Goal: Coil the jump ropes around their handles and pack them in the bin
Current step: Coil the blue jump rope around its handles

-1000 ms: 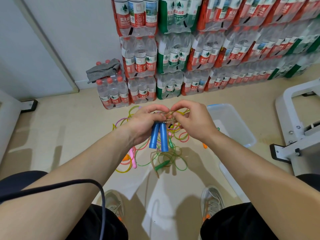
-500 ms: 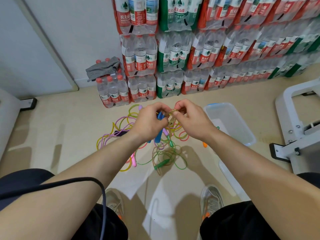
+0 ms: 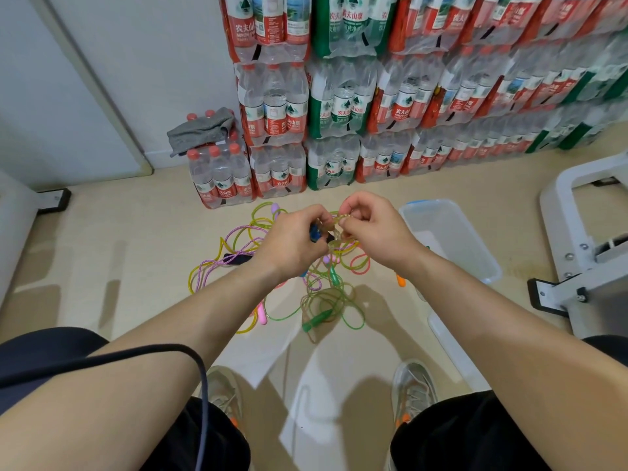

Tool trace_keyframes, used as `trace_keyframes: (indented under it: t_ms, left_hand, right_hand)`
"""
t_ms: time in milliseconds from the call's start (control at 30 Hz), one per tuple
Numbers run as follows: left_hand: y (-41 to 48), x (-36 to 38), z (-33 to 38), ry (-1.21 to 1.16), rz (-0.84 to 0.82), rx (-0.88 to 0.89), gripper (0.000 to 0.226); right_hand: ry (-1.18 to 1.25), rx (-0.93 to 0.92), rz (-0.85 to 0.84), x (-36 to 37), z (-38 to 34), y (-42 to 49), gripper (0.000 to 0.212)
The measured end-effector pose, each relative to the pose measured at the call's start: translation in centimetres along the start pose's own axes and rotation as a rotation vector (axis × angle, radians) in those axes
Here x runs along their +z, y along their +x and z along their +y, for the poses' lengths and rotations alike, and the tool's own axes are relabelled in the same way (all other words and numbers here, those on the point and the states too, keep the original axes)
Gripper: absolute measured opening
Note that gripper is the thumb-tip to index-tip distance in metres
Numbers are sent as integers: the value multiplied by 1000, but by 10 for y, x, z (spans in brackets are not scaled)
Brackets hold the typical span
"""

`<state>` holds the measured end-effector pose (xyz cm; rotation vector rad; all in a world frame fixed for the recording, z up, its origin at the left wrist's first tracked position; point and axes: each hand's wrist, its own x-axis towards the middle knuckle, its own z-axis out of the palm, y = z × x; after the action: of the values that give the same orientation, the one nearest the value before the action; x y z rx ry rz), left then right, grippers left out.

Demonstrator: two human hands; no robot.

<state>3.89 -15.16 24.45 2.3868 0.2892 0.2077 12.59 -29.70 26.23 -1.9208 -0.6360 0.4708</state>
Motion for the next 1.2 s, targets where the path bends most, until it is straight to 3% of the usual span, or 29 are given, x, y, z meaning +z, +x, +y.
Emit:
trace_keyframes:
  t_ms: [333,533,733,800,833,933,1033,1133,1200]
  left_hand:
    - [1,3,0,-38,0,-30,17]
    - [5,-3,-3,-116,35,-111,18]
    - [8,-11,-4,-400,-43,-211,22]
    - [7,-11,0,-483,-69,-225,20]
    - [7,-11,1,-490,-70,-228,19]
    - [9,-12,-2,-356,-32,-208,20]
    - [8,-11,-4,-204,-27,-165,17]
    - [5,-9,-5,-92,-47,-118,18]
    - [4,-10,-7,-10,-55,-102,19]
  right_hand:
    - [211,162,-26,0,-6,-1,22]
    - [4,112,31,-8,7,6,41]
    - [-104,168,236,-18,24,11,16]
    - [-51,216,231,-17,23,11,9]
    - [34,263,199,-15,20,10,16]
    - [450,411,18,-10,4,4,28]
    - [645,466,-18,-11,-3,2,30]
    - [608,513,20,-10,-1,6,34]
    - [335,484,62,-11,4,8,34]
